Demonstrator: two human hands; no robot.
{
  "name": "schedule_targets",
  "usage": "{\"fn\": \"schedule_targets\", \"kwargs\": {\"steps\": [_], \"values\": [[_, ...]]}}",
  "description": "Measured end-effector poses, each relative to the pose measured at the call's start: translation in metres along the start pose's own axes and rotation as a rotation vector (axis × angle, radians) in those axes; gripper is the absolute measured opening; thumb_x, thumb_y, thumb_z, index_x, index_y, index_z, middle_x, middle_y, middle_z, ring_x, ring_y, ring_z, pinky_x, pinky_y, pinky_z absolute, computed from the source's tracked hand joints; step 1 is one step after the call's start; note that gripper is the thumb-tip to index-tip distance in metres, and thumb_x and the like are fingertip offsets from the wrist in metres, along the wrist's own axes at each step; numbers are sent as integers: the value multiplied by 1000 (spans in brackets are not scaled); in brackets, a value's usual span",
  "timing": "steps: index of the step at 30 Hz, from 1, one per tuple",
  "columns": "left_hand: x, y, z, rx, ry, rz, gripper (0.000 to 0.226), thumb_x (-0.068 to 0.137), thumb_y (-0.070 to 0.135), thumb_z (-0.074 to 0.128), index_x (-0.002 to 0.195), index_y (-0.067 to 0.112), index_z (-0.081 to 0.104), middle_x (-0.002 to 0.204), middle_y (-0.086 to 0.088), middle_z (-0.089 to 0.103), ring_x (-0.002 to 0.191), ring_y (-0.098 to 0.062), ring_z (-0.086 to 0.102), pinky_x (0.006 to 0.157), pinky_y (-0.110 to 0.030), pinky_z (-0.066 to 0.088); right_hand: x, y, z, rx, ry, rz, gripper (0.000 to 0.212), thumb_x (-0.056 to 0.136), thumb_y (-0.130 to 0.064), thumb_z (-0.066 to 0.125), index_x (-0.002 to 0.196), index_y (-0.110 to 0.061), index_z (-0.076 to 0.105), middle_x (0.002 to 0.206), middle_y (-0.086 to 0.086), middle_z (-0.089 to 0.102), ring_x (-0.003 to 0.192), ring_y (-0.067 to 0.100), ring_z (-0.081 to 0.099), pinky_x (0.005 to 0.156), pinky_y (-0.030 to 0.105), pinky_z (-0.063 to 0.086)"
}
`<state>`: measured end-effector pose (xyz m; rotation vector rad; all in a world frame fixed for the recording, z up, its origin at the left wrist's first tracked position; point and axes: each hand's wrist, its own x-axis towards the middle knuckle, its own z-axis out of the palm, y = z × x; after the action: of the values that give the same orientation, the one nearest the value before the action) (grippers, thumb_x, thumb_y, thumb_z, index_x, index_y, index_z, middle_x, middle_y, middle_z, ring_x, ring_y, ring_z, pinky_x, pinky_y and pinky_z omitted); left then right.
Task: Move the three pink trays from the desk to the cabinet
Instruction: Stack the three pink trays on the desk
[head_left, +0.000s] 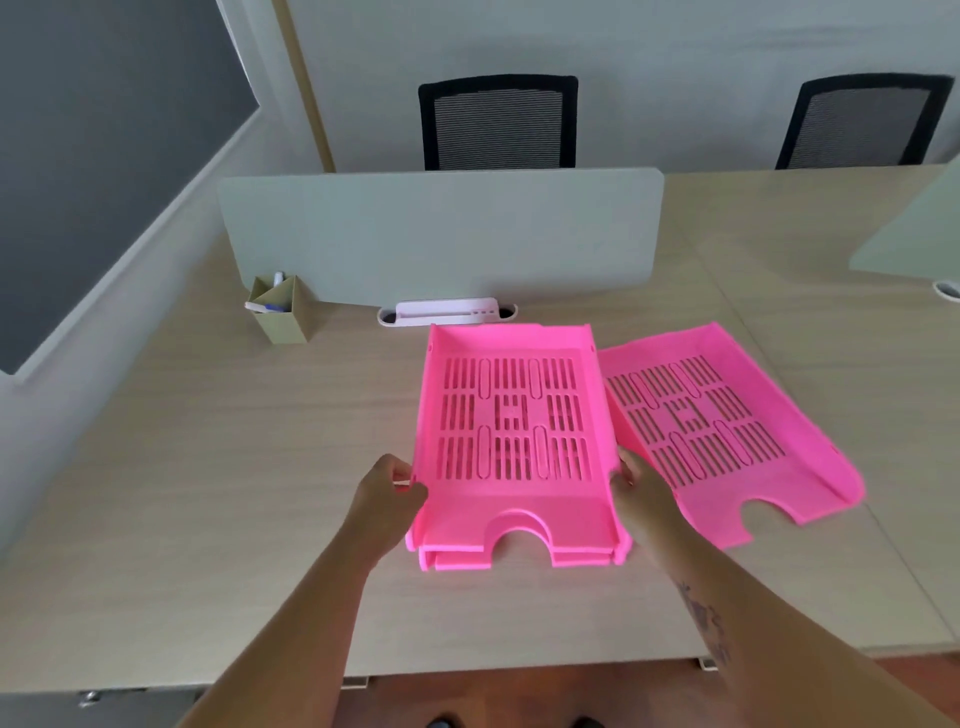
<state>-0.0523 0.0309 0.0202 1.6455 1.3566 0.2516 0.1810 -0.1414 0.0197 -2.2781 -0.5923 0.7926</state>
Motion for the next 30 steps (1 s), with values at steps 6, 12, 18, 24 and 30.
{"fn": "schedule_targets", "kwargs": {"steps": [6, 12, 18, 24, 30], "values": [[-8, -9, 10, -82, -38, -115, 19, 97, 22, 48, 112, 10, 50, 110, -9, 63, 97, -24, 62, 72, -37, 52, -4, 15, 8, 21, 32, -32, 49, 105, -28, 31, 153, -28, 27, 89, 9, 62, 58, 26, 55, 47, 41, 58], [-11, -18, 17, -286, -122, -159, 38, 103, 38, 38, 115, 17, 67, 107, -5, 73, 102, -26, 67, 78, -37, 53, -12, 17, 15, 110, 55, 74, 44, 104, -37, 29, 126, -9, 55, 84, 28, 59, 77, 45, 66, 69, 57, 58], [-14, -18, 29, -402, -177, -185, 57, 98, 58, 32, 111, 19, 71, 106, -5, 75, 99, -26, 69, 74, -36, 52, -14, 19, 16, 223, 50, 164, 49, 103, -41, 27, 109, -3, 58, 83, 24, 61, 72, 34, 65, 72, 58, 58], [-12, -30, 25, -432, -164, -198, 72, 82, 74, 30, 110, 22, 72, 105, -6, 77, 101, -28, 71, 93, -52, 53, -17, -2, 15, 259, -26, 231, 38, 104, -39, 28, 85, -16, 51, 82, 17, 55, 77, 29, 60, 86, 58, 54], [-10, -46, -3, -445, -20, -170, 73, 91, 71, 26, 115, 18, 71, 106, -9, 76, 99, -23, 70, 80, -32, 53, -8, -18, 51, 321, -124, 232, 73, 95, -64, 22, 115, -4, 60, 98, 27, 65, 85, 28, 66, 77, 46, 56]]}}
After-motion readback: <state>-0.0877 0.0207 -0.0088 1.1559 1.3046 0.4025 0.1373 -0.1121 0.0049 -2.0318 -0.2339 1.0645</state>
